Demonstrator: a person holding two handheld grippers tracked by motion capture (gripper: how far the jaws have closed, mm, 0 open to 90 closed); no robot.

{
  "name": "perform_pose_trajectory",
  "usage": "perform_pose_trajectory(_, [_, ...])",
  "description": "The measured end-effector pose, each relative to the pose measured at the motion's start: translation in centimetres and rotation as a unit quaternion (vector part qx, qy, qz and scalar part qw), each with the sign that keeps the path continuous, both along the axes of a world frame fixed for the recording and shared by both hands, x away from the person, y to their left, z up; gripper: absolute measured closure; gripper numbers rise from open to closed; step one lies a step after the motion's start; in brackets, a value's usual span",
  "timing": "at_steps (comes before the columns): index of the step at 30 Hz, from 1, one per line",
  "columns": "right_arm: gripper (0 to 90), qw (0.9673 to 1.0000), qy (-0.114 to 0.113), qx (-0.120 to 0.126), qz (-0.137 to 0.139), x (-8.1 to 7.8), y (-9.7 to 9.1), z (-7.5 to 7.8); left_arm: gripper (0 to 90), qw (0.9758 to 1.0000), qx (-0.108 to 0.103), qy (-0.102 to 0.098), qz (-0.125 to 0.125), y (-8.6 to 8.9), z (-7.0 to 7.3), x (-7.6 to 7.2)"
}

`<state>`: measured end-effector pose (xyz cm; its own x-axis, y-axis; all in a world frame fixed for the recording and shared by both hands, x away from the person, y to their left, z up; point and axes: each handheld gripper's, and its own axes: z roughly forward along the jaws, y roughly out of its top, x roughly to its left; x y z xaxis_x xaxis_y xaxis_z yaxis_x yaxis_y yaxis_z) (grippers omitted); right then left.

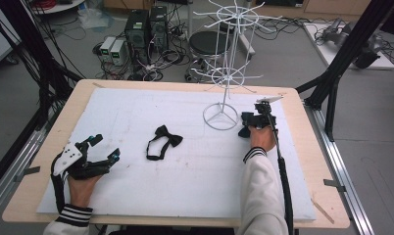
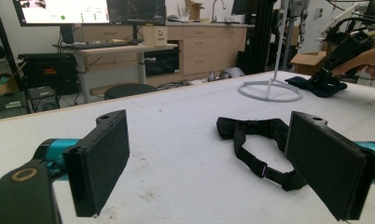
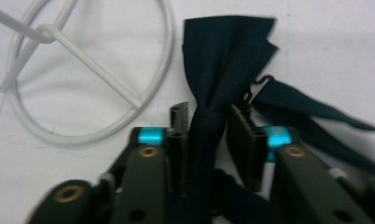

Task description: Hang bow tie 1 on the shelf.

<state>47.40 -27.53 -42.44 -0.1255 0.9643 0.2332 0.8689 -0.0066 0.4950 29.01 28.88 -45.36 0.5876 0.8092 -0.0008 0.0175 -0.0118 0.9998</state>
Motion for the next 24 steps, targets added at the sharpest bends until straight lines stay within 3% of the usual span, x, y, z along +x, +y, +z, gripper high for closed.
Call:
perform_pose_trajectory(5, [75.8, 1.0, 0.002, 0.002, 0.002, 0.0, 0.0, 0.0, 14.3, 1.0, 0.0, 0.0, 0.0, 0.0, 0.0, 0.0])
perform_pose_trajectory(14, [76.1, 0.9995, 0.003, 0.032, 0.001, -0.1, -0.6, 0.3, 14.2, 1.0, -0.002, 0.002, 0.0, 0.0, 0.0, 0.0])
perform_pose_trajectory(24, [76.0, 0.9987, -0.022, 0.04, 0.022, -1.4, -1.7, 1.2, 14.3, 1.0, -0.001, 0.001, 0.001, 0.0, 0.0, 0.0])
